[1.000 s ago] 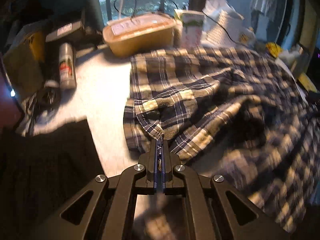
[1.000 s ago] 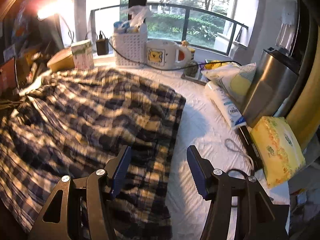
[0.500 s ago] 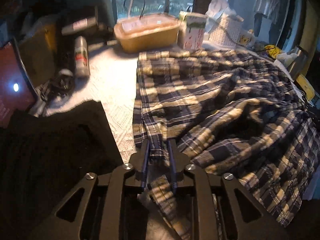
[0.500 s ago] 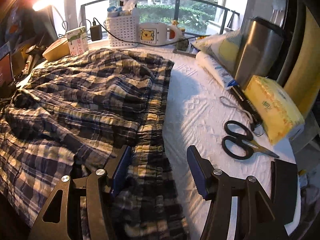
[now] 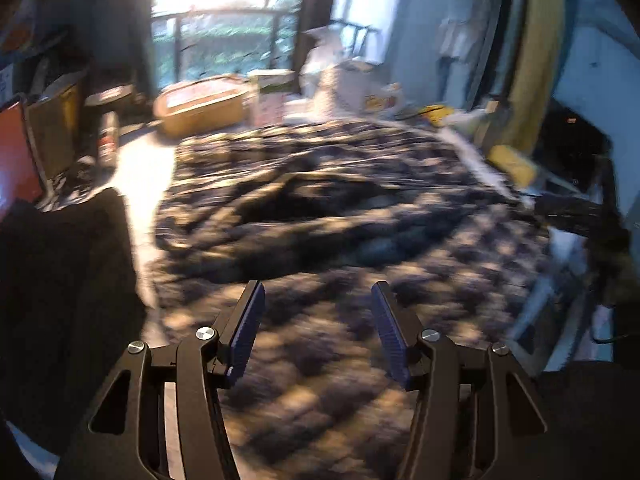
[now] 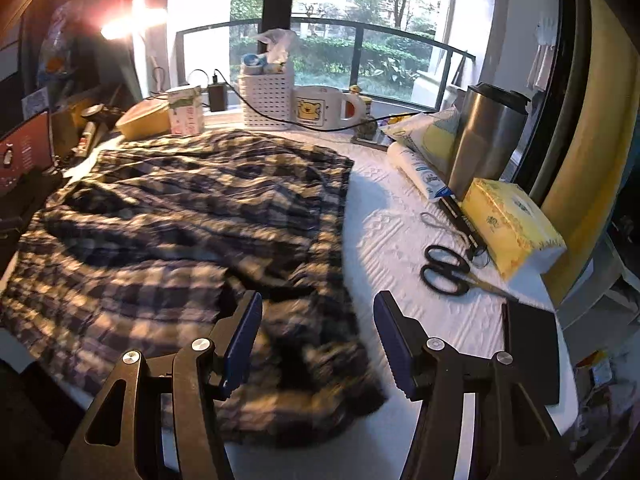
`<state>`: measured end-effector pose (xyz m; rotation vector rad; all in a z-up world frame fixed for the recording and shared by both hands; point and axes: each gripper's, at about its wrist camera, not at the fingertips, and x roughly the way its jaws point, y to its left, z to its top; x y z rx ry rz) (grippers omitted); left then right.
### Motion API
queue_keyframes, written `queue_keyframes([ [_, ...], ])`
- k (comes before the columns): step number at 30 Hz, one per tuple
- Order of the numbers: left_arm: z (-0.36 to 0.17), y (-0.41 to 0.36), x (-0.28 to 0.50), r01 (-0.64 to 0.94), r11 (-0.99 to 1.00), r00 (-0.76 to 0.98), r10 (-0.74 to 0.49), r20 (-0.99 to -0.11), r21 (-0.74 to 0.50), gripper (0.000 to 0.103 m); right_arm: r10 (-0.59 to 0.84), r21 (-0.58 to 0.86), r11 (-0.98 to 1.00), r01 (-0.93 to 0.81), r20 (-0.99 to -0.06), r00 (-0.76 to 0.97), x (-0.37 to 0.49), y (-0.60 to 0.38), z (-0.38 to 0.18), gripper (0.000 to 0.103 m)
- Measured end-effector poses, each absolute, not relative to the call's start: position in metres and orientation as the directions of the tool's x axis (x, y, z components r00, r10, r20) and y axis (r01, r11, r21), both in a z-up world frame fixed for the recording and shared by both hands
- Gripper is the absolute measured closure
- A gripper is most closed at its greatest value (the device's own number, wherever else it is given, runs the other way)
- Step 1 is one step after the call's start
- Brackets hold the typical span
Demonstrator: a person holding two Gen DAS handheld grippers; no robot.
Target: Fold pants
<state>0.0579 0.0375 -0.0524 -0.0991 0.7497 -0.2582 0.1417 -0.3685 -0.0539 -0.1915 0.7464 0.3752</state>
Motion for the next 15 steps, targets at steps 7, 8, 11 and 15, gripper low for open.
queue_keyframes([
  [7,-0.082,0.011,0.042,0.277,0.941,0.634,-0.331,-0.699,-0.195,0.048,0.373,0.074,0.885,-0.459,-0.704,0.605,0.108,-0.351,-0.064,0.043],
  [8,-0.088,0.012,0.042,0.274,0.940,0.613,-0.333,-0.717,-0.202,0.048,0.364,0.063,0.884,-0.463,-0.713,0.599,0.105,-0.347,-0.068,0.043],
  [11,-0.096,0.014,0.038,0.299,0.932,0.572,-0.347,-0.743,-0.204,0.048,0.340,0.051,0.889,-0.454,-0.738,0.582,0.101,-0.343,-0.081,0.043],
  [15,-0.098,0.021,0.025,0.348,0.914,0.547,-0.380,-0.746,-0.211,0.041,0.334,0.079,0.897,-0.435,-0.767,0.548,0.106,-0.348,-0.095,0.043],
])
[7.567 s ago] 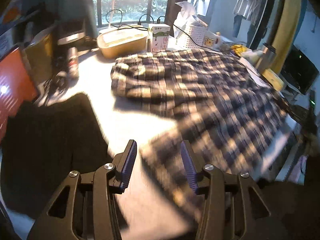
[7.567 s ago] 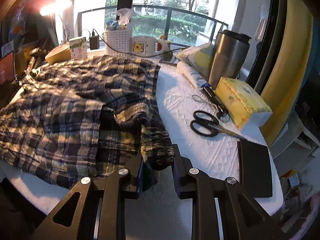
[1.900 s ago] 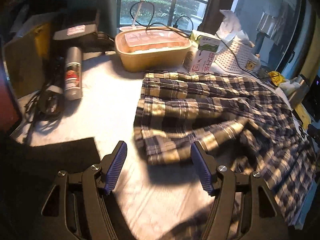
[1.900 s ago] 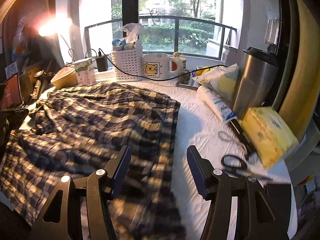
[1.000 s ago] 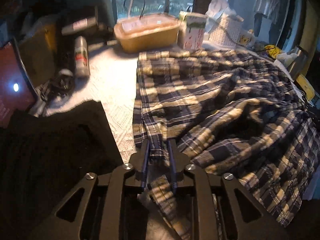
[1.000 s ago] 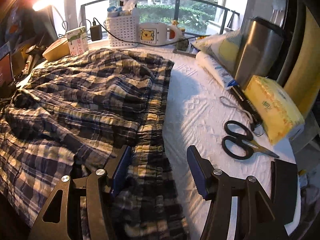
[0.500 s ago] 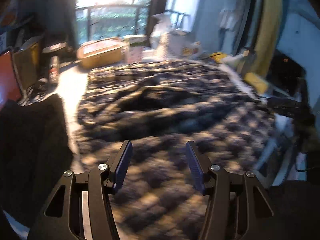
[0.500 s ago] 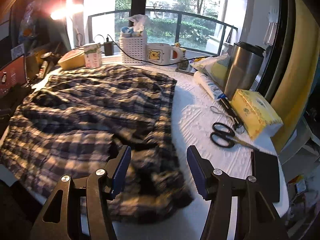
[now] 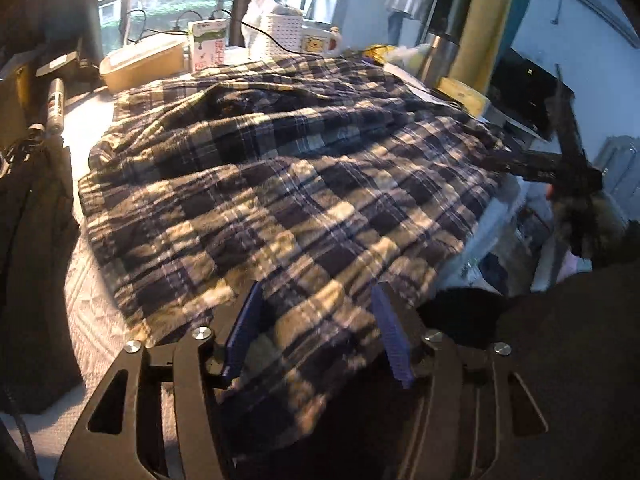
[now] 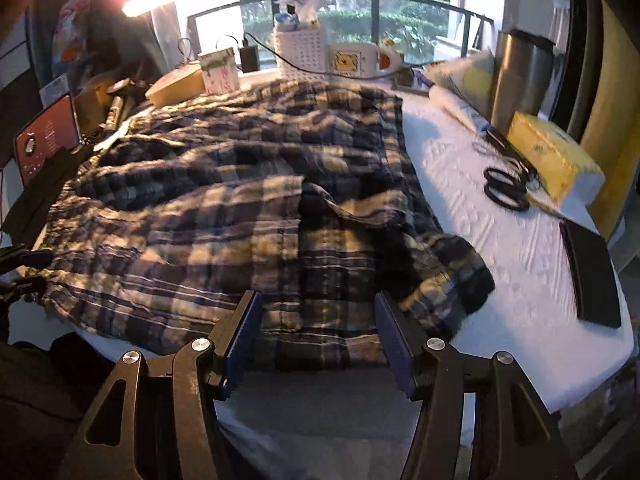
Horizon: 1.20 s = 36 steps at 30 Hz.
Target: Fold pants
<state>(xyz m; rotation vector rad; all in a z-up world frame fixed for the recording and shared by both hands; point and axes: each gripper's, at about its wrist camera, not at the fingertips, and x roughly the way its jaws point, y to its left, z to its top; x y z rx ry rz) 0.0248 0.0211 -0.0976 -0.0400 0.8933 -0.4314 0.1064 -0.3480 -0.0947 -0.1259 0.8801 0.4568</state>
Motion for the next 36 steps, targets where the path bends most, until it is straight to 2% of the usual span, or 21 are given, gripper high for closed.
queue_keyframes([
  [5,-0.095,0.025,0.013,0.363,0.912,0.531,-0.371,-0.762,-0.191,0.039,0.328,0.075,0.901,-0.426,-0.761,0.560,0.105,-0.354,-0.089,0.042],
  [10,-0.093,0.022,-0.002,0.407,0.898,0.520,-0.380,-0.765,-0.169,0.030,0.318,0.072,0.909,-0.410,-0.757,0.572,0.105,-0.359,-0.086,0.041],
  [17,-0.103,0.009,-0.001,0.383,0.924,0.564,-0.230,-0.793,0.004,0.029,0.315,0.069,0.911,-0.406,-0.752,0.579,0.104,-0.360,-0.087,0.041],
  [22,-0.116,-0.008,-0.004,0.375,0.906,0.632,-0.093,-0.770,0.199,0.029,0.305,0.068,0.920,-0.385,-0.741,0.598,0.104,-0.368,-0.085,0.040],
  [26,-0.117,-0.008,-0.004,0.368,0.907,0.640,-0.086,-0.763,0.206,0.028,0.295,0.045,0.920,-0.389,-0.733,0.613,0.102,-0.369,-0.080,0.040],
  [28,-0.114,-0.004,-0.004,0.376,0.908,0.636,-0.107,-0.764,0.185,0.032,0.294,0.040,0.921,-0.387,-0.725,0.623,0.101,-0.370,-0.076,0.040],
  [33,-0.105,0.007,-0.005,0.409,0.910,0.612,-0.213,-0.762,0.073,0.057,0.287,0.030,0.925,-0.379,-0.709,0.645,0.100,-0.375,-0.069,0.040],
  [34,-0.104,0.010,-0.004,0.405,0.913,0.608,-0.230,-0.760,0.048,0.059,0.280,0.025,0.927,-0.374,-0.708,0.648,0.101,-0.376,-0.068,0.040],
  [36,-0.101,0.017,-0.003,0.389,0.921,0.603,-0.261,-0.754,-0.008,0.071,0.271,0.023,0.932,-0.362,-0.708,0.652,0.101,-0.381,-0.069,0.038],
])
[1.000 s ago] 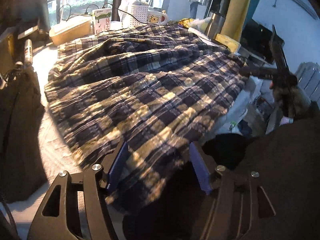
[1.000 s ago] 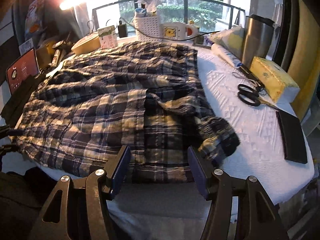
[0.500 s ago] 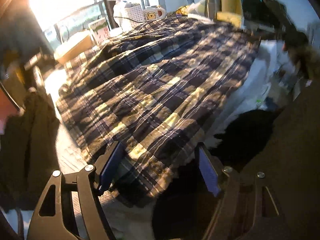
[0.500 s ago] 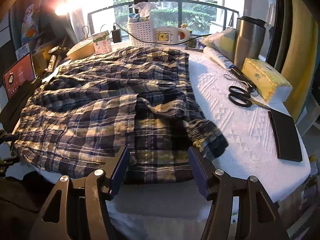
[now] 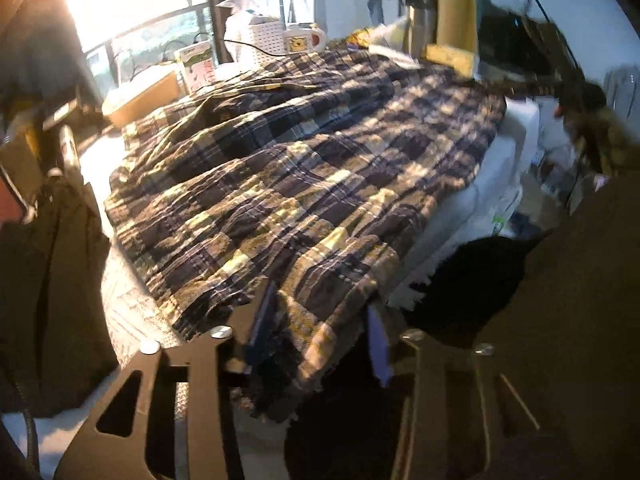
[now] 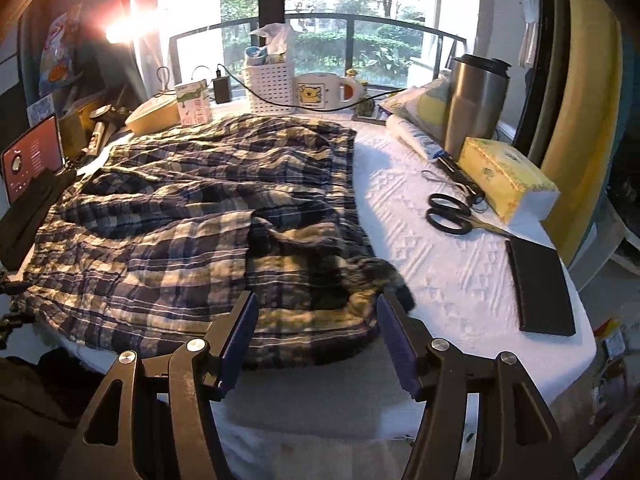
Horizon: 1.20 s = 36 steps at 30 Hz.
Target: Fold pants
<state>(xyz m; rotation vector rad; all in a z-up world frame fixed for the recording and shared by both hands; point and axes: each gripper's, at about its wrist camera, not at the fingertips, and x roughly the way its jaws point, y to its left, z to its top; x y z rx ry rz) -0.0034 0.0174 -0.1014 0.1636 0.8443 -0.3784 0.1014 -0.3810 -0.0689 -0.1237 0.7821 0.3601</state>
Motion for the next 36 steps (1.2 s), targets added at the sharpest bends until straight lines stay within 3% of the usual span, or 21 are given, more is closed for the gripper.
queue_keyframes([
  [9,-0.099,0.037,0.008,0.290,0.944,0.609,-0.309,-0.731,-0.158,0.100,0.177,-0.046,0.953,-0.301,-0.721,0.670,0.103,-0.403,-0.078,0.036],
  [13,-0.098,0.035,0.012,0.250,0.957,0.633,-0.274,-0.724,-0.144,0.100,0.153,-0.078,0.952,-0.295,-0.714,0.684,0.095,-0.414,-0.079,0.035],
  [15,-0.098,0.034,0.016,0.240,0.960,0.629,-0.268,-0.729,-0.146,0.100,0.135,-0.103,0.950,-0.293,-0.712,0.689,0.092,-0.419,-0.081,0.024],
  [17,-0.096,0.033,0.017,0.239,0.962,0.630,-0.259,-0.733,-0.134,0.100,0.108,-0.145,0.943,-0.298,-0.715,0.690,0.091,-0.418,-0.085,0.021],
  [26,-0.086,0.037,0.019,0.226,0.966,0.652,-0.244,-0.718,-0.123,0.100,0.064,-0.352,0.848,-0.395,-0.673,0.737,0.095,-0.375,-0.100,0.021],
  [31,-0.080,0.039,0.014,0.210,0.970,0.689,-0.233,-0.686,-0.119,0.100,0.168,-0.278,0.839,-0.469,-0.686,0.708,0.103,-0.360,-0.098,0.022],
  [32,-0.079,0.040,0.013,0.205,0.971,0.696,-0.233,-0.679,-0.123,0.100,0.180,-0.264,0.839,-0.475,-0.690,0.701,0.104,-0.359,-0.097,0.035],
  [33,-0.076,0.041,0.012,0.199,0.972,0.706,-0.229,-0.670,-0.123,0.100,0.184,-0.254,0.840,-0.479,-0.698,0.692,0.106,-0.359,-0.098,0.059],
  [36,-0.067,0.040,0.007,0.201,0.973,0.735,-0.225,-0.640,-0.112,0.100,0.177,-0.247,0.850,-0.465,-0.698,0.694,0.106,-0.358,-0.096,0.077],
])
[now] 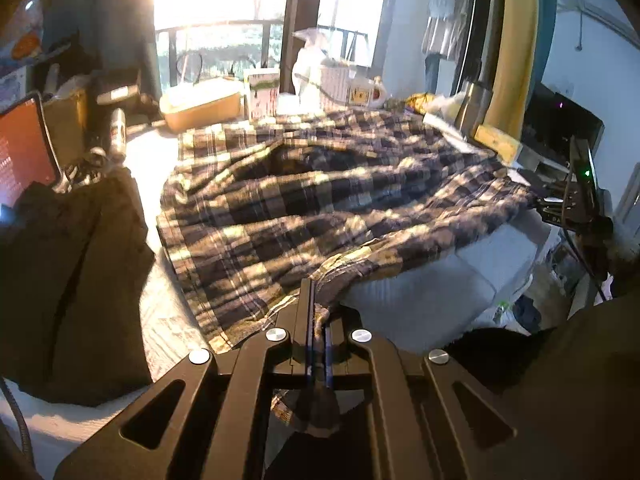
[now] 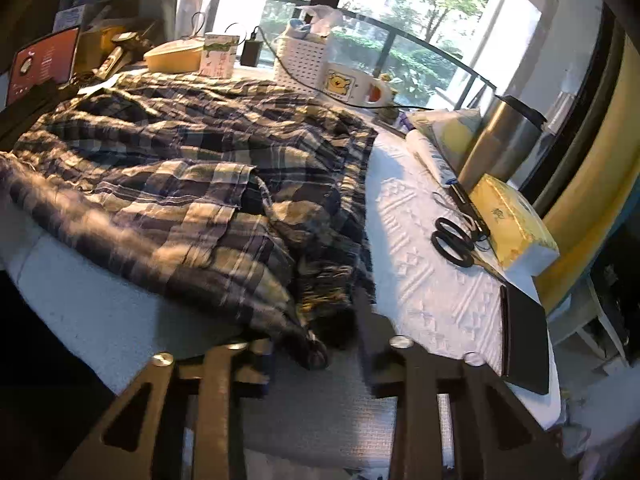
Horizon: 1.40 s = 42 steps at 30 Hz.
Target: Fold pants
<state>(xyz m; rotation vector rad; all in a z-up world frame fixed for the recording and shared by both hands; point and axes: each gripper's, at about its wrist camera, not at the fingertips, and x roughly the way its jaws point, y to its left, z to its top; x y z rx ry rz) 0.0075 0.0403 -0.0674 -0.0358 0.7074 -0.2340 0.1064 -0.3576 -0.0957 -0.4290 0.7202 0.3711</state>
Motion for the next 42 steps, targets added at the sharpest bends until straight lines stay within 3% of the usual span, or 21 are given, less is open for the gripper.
queue_keyframes([
  [8,-0.031,0.045,0.001,0.148,0.983,0.840,-0.184,-0.510,-0.112,0.100,0.219,-0.198,0.877,-0.439,-0.648,0.730,0.097,-0.354,-0.058,0.082],
  [25,0.022,0.062,0.053,0.120,0.993,0.899,-0.114,-0.422,-0.012,0.100,0.330,-0.044,0.903,-0.427,-0.565,0.756,0.134,-0.354,0.001,0.082],
  [34,0.039,0.070,0.098,0.139,0.990,0.904,-0.138,-0.405,-0.028,0.100,0.336,-0.040,0.904,-0.426,-0.550,0.764,0.164,-0.347,0.012,0.082],
  [42,0.043,0.077,0.158,0.148,0.989,0.886,-0.135,-0.444,-0.005,0.100,0.351,-0.003,0.907,-0.422,-0.550,0.758,0.212,-0.344,0.018,0.082],
])
